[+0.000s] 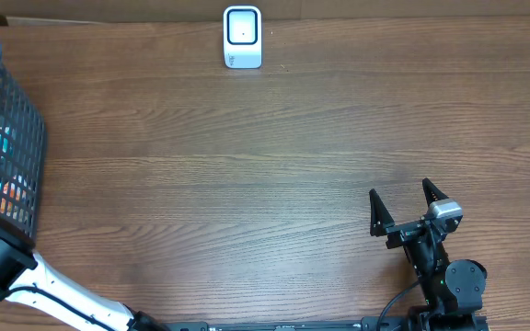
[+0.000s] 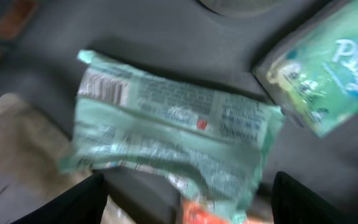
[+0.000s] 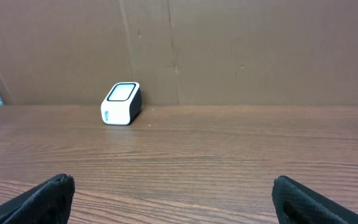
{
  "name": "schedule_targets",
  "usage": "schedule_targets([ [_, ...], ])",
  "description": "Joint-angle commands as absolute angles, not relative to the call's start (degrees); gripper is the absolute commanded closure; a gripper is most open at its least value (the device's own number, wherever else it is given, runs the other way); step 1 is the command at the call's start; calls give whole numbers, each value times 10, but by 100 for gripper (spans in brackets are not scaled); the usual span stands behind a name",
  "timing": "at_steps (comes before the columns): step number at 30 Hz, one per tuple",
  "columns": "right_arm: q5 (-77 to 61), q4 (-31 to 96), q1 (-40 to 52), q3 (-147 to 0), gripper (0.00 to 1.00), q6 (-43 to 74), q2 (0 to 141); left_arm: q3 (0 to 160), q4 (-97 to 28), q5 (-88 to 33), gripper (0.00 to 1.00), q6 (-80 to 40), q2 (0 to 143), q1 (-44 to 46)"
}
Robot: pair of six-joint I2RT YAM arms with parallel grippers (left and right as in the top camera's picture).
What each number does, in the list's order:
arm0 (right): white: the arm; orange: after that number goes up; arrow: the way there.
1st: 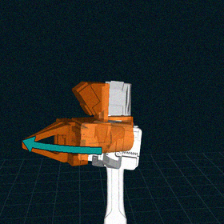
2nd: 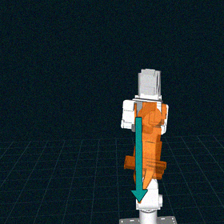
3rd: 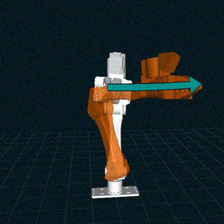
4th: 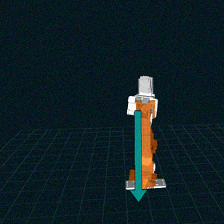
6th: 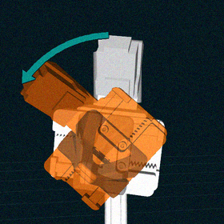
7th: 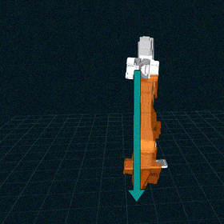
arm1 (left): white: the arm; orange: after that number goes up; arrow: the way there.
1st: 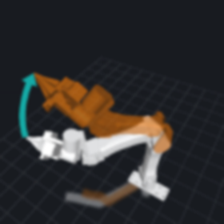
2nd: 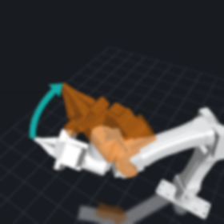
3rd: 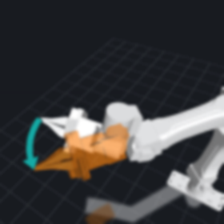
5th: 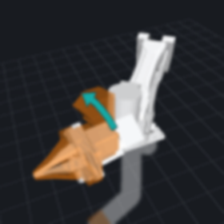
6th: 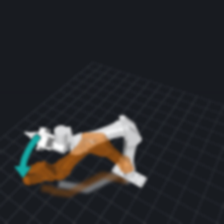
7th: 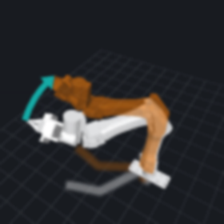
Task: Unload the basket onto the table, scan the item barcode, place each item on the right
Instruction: 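Move the left gripper into the basket and grasp the teal wrapped pack, then carry the teal pack past the scanner and lower it onto the table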
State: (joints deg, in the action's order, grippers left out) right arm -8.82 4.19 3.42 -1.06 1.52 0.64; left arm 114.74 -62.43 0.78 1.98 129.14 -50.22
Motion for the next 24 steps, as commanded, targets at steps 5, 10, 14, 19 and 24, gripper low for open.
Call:
schedule_targets([
  [5,-91,40,35,-5,0,17,2,1155,-606,-10,32,48,1350,-495],
  [10,-91,40,35,-5,0,17,2,1155,-600,-15,69,48,1360,-486],
  [14,-91,40,35,-5,0,17,2,1166,-615,-15,96,54,1360,-482],
  [19,-91,40,35,-5,0,17,2,1217,-665,-15,96,52,1359,-478],
  [24,-91,40,35,-5,0,17,2,1324,-745,-15,96,50,1359,-471],
])
